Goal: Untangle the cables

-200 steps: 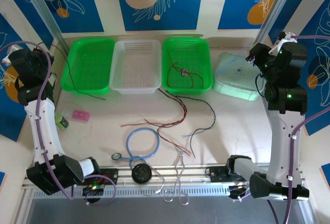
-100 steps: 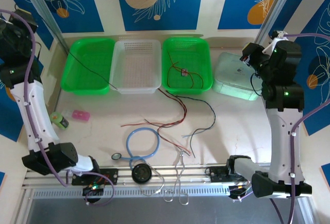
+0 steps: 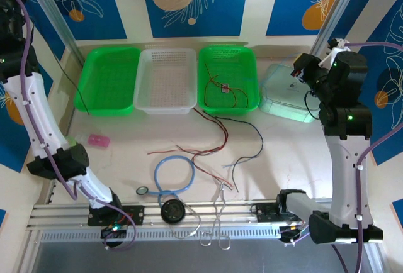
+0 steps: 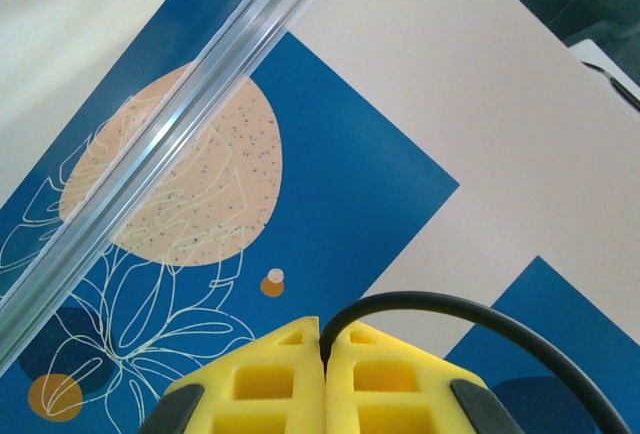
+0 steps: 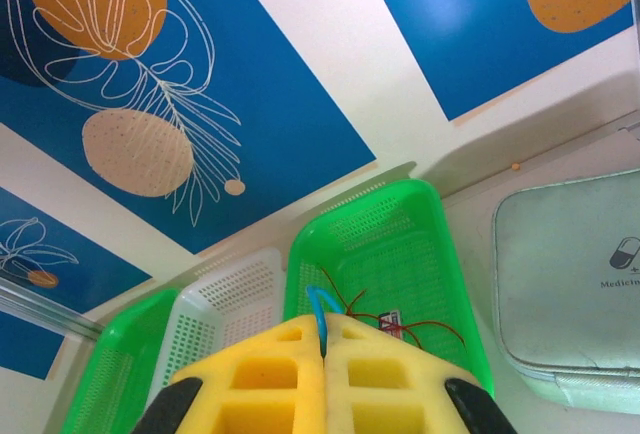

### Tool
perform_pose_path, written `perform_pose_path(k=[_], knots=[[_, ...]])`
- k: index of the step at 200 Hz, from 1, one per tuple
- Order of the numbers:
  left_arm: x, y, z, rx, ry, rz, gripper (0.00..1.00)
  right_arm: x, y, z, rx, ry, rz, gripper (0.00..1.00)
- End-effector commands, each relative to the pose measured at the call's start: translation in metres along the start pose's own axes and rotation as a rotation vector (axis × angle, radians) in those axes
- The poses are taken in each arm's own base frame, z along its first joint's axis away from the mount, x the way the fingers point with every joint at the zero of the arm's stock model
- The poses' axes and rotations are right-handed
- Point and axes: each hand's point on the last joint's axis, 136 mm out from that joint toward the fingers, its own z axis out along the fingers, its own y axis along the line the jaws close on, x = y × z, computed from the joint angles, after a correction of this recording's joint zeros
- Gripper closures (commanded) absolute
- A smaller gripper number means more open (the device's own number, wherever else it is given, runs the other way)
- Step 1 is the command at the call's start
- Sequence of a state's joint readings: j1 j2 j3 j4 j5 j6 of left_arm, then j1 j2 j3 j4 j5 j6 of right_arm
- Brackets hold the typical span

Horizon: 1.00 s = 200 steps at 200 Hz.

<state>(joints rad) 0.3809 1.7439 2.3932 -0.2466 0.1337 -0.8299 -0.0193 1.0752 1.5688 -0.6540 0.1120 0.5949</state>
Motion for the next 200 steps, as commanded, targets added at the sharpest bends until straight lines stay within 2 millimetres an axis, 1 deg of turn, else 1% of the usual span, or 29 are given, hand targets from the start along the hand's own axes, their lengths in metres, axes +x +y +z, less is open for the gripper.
perform_pose_path(k=[1,40,62,80,106,117,126,135,146,162,163,165,166,168,185,200], knots=[[0.006,-0.001,0.010,0.022,0.007,-0.004,1.00,0.004,0.002,-0.005,0.000,0.009,0.004,1.00],[0.016,0.014,0.026,0.007,0.019,0.019,1.00,0.007,0.003,-0.006,0.003,0.021,-0.002,1.00],[0.031,0.026,0.037,-0.013,0.039,0.055,1.00,0.010,0.002,-0.007,0.007,0.032,-0.004,1.00],[0.041,0.031,0.047,-0.015,0.045,0.084,1.00,0.013,0.001,-0.007,0.010,0.037,-0.004,1.00],[0.060,0.032,0.061,-0.005,0.060,0.111,1.00,0.014,0.001,-0.006,0.011,0.044,-0.005,1.00],[0.071,0.038,0.067,-0.012,0.077,0.120,1.00,0.014,0.002,-0.006,0.008,0.045,-0.002,1.00],[0.085,0.043,0.071,-0.023,0.107,0.120,1.00,0.014,0.003,-0.006,0.004,0.046,-0.002,1.00],[0.104,0.052,0.075,-0.041,0.155,0.123,1.00,0.015,0.003,-0.005,0.002,0.050,-0.001,1.00],[0.136,0.069,0.078,-0.074,0.233,0.140,1.00,0.017,0.004,-0.004,-0.002,0.056,0.001,1.00],[0.194,0.108,0.076,-0.157,0.366,0.182,1.00,0.020,0.006,-0.003,-0.008,0.064,0.005,1.00],[0.195,0.106,0.076,-0.156,0.368,0.186,1.00,0.020,0.006,-0.002,-0.010,0.064,0.004,1.00],[0.205,0.115,0.074,-0.175,0.391,0.194,1.00,0.021,0.006,-0.002,-0.010,0.067,0.005,1.00],[0.207,0.114,0.074,-0.174,0.394,0.199,1.00,0.021,0.006,-0.002,-0.011,0.067,0.005,1.00],[0.216,0.120,0.073,-0.187,0.415,0.210,1.00,0.021,0.007,-0.002,-0.012,0.067,0.006,1.00],[0.285,0.166,0.056,-0.299,0.597,0.285,1.00,0.024,0.009,0.000,-0.021,0.077,0.005,1.00],[0.346,0.206,0.030,-0.400,0.785,0.233,1.00,0.026,0.012,0.001,-0.029,0.087,0.002,1.00]])
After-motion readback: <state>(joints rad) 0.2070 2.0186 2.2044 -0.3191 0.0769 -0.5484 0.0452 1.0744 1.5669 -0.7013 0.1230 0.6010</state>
